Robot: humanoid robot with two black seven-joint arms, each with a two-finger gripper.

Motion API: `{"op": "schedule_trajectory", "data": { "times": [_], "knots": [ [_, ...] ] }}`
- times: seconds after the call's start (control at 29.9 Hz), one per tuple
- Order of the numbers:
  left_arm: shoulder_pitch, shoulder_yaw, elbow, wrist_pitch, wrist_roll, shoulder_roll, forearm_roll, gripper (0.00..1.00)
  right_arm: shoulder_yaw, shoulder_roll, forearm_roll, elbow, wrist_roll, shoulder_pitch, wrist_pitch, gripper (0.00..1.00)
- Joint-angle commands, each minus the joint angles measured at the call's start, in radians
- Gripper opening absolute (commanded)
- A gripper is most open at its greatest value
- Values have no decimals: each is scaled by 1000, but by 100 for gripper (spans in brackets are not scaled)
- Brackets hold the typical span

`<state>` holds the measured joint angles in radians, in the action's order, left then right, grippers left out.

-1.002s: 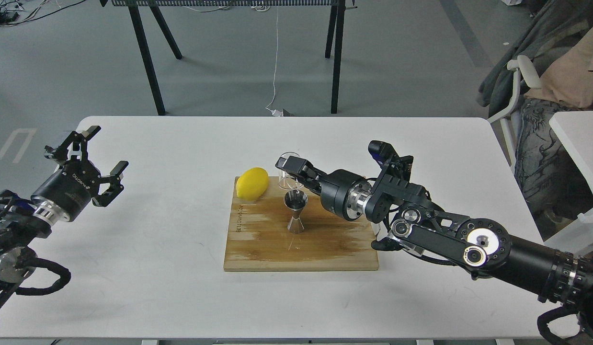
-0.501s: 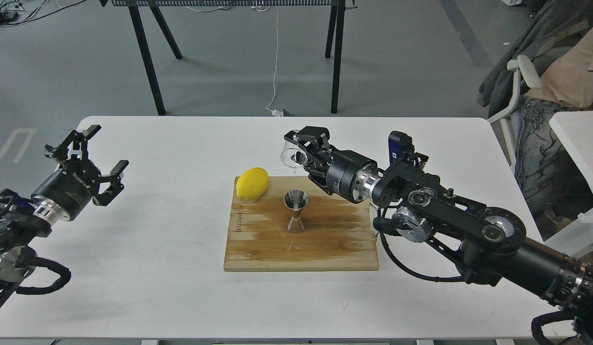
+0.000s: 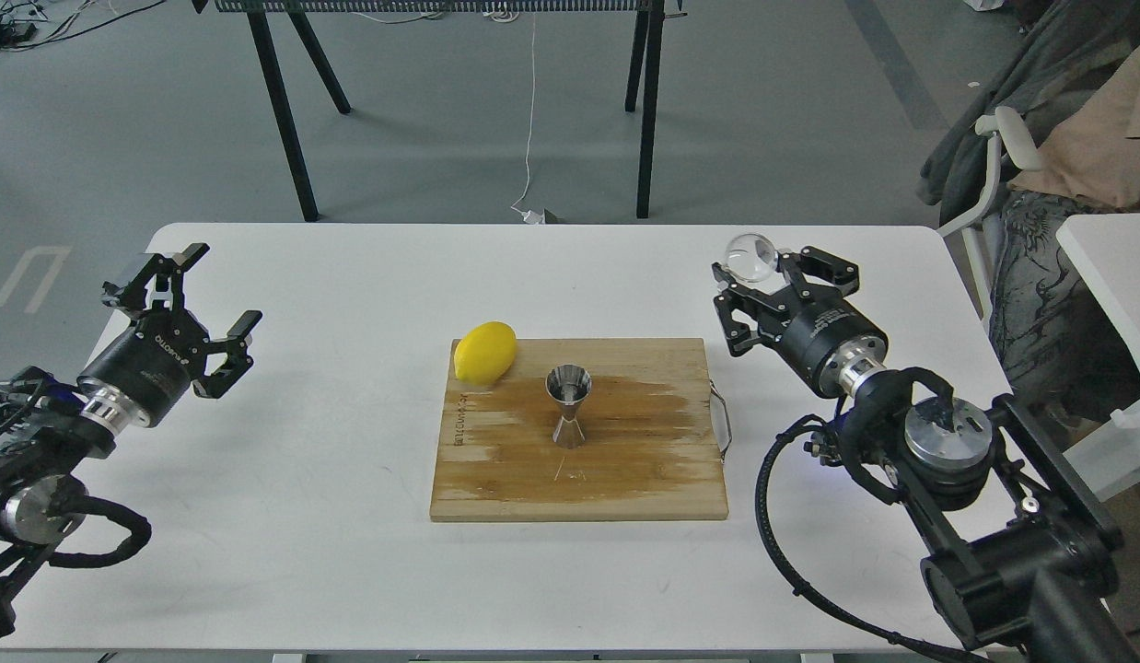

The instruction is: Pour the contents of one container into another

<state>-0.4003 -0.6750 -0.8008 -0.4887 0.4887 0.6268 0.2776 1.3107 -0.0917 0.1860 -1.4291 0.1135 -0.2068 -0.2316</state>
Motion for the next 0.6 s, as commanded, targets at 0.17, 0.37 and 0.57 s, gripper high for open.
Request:
{"op": "schedule_trajectory", "data": {
  "times": [0.17,0.37,0.57],
  "knots": [
    [6,-2,0,0,0,-1,-3,99,246,-26,70,-17,41,237,-15,33],
    [6,-2,0,0,0,-2,-3,99,268,-25,93,1,38,288,-64,33],
    [12,0,0,0,0,-2,-3,99,266,-23,110,78,40,287,-72,34]
  ]
}}
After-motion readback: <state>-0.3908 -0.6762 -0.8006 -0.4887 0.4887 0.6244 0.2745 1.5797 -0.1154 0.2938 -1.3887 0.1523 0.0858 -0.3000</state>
